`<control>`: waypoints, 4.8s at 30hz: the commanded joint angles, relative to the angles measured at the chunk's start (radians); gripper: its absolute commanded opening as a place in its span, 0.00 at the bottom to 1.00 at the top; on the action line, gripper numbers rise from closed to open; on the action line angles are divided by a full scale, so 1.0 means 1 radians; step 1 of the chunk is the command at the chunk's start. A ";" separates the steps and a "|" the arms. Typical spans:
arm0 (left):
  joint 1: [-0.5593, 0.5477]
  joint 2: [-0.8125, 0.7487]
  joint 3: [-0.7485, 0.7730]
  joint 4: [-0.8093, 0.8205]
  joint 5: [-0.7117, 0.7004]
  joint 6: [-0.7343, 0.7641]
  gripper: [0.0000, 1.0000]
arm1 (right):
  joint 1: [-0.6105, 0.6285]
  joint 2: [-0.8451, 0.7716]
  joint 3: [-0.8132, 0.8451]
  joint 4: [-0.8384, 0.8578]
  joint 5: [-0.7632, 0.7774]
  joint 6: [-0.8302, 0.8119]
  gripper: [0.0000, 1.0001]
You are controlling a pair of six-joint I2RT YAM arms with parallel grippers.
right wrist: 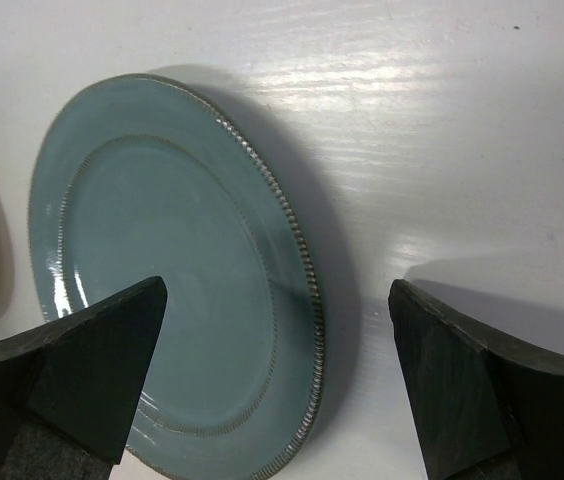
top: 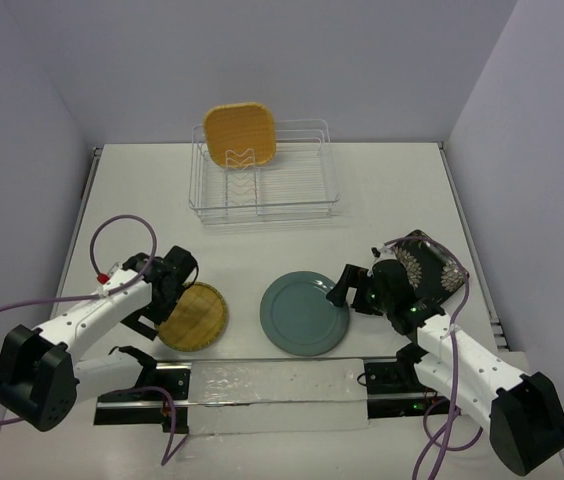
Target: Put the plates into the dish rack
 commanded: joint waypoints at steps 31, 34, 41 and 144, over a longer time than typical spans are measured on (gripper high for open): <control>-0.131 0.225 -0.054 0.510 0.089 0.090 0.99 | -0.154 0.016 -0.037 0.139 -0.205 -0.046 1.00; -0.141 0.231 -0.031 0.555 0.079 0.118 0.99 | -0.154 0.000 -0.039 0.138 -0.207 -0.046 1.00; -0.146 0.149 -0.194 0.729 0.109 0.097 0.94 | -0.157 -0.029 -0.042 0.133 -0.198 -0.042 1.00; -0.129 0.016 0.459 1.240 0.929 2.092 0.00 | -0.040 -0.012 0.195 0.411 -0.444 -0.173 0.99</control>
